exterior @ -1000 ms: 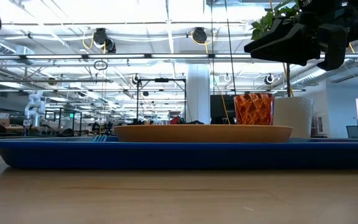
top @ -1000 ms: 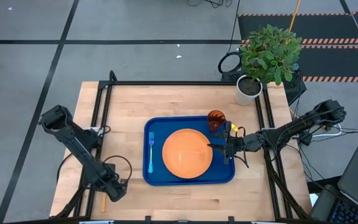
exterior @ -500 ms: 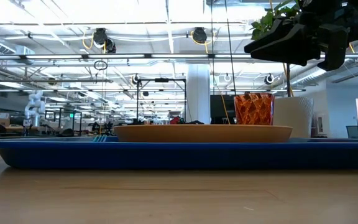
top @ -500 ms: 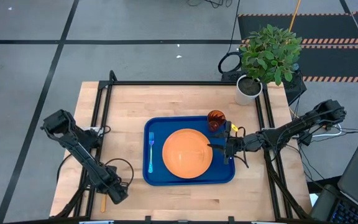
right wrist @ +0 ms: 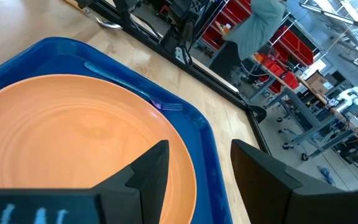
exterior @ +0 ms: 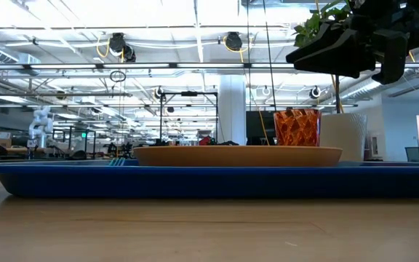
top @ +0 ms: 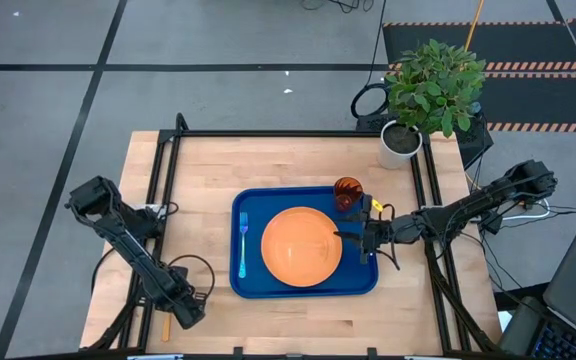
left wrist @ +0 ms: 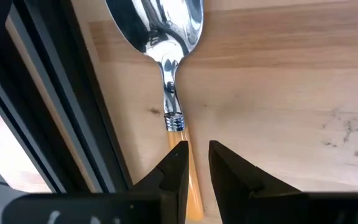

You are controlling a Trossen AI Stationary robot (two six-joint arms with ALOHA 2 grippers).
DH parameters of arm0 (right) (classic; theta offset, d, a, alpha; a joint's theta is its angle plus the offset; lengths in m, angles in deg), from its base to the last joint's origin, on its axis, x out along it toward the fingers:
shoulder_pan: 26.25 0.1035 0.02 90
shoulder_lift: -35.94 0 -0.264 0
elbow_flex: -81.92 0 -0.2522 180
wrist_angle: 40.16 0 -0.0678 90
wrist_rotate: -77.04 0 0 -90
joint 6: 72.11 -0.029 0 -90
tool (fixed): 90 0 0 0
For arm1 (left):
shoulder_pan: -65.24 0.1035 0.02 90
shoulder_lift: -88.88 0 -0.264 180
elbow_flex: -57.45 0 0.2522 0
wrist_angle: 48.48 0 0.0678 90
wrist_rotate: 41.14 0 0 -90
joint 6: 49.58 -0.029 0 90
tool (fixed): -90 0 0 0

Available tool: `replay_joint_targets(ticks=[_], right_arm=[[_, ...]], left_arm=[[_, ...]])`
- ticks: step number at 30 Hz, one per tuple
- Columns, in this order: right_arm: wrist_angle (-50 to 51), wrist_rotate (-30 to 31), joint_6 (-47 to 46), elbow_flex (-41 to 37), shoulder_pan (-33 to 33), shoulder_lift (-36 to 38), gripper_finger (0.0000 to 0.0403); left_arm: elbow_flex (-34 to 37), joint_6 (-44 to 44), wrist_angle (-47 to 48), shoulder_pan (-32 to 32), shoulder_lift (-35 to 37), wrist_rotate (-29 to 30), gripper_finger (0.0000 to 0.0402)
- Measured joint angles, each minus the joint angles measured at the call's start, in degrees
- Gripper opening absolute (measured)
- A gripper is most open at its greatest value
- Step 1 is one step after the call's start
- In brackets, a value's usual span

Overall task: Pick and place plate/cup/fork/spoon on tray
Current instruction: Put the orange fork to the right of the blue fork on the blue tray

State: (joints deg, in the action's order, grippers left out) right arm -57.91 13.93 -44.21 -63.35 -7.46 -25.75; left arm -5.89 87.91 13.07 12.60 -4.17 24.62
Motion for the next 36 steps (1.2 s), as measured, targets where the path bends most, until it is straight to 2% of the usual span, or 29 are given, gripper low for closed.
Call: replay_joint_targets(ticks=[5,11,14,20,24,28,36], right_arm=[[0.1,0.0,0.0,0.0,0.0,0.0,0.0169],[0.2,0.0,0.0,0.0,0.0,0.0,0.0169],[0.1,0.0,0.0,0.0,0.0,0.0,0.0169],[-0.1,0.0,0.2,0.0,0.0,0.0,0.0169],[0.0,0.0,0.2,0.0,0.0,0.0,0.0169],[0.0,0.0,0.2,0.0,0.0,0.0,0.0169],[0.1,0.0,0.2,0.0,0.0,0.0,0.0169]], left_arm=[[0.1,-0.6,0.0,-0.1,-0.7,1.4,0.0068],[-0.1,-6.5,-1.2,-0.5,-6.0,1.1,0.0073],[-0.2,-6.9,-2.2,-0.1,-7.2,0.3,0.0101],[-0.3,-7.0,-0.9,0.9,-6.3,-0.6,0.0185],[-0.3,-6.8,-0.3,0.9,-5.3,-0.2,0.0215],[-0.3,-7.2,0.1,0.9,-5.3,0.1,0.0216],[-0.5,-8.1,1.4,-0.6,-5.3,0.7,0.0183]])
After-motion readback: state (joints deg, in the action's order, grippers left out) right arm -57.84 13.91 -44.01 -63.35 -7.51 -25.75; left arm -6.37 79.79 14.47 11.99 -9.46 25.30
